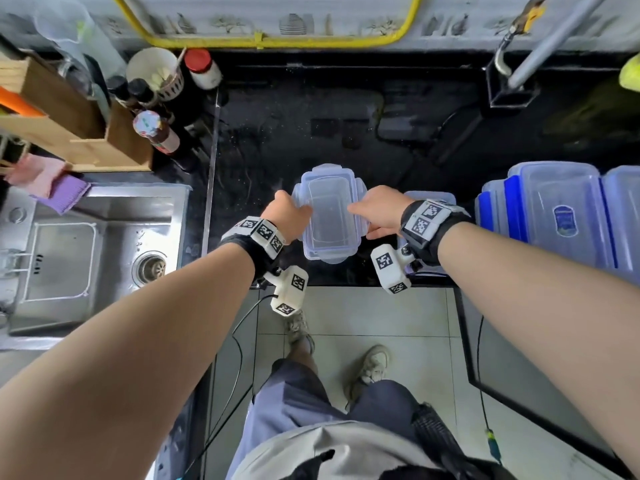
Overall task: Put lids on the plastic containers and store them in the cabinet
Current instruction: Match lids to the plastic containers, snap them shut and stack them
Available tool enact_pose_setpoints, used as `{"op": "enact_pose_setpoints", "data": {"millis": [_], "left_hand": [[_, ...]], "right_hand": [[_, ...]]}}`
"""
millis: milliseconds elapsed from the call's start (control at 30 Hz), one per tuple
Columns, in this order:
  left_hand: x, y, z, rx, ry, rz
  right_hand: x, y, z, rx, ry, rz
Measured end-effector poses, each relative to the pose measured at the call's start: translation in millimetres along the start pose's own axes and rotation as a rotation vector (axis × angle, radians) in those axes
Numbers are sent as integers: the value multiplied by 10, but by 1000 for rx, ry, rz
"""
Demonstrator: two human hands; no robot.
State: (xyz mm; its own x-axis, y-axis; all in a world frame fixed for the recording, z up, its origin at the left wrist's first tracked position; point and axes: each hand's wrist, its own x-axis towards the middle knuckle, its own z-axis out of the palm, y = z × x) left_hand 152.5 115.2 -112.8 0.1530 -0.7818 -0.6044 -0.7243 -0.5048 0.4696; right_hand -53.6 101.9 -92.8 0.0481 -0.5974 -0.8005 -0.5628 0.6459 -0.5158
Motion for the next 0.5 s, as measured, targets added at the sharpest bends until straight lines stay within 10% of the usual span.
{"op": "enact_pose_setpoints", "data": {"millis": [500], "left_hand": [[-55, -35, 48, -225, -94, -133]], "right_hand": [[107, 71, 78, -113, 40, -79]]}}
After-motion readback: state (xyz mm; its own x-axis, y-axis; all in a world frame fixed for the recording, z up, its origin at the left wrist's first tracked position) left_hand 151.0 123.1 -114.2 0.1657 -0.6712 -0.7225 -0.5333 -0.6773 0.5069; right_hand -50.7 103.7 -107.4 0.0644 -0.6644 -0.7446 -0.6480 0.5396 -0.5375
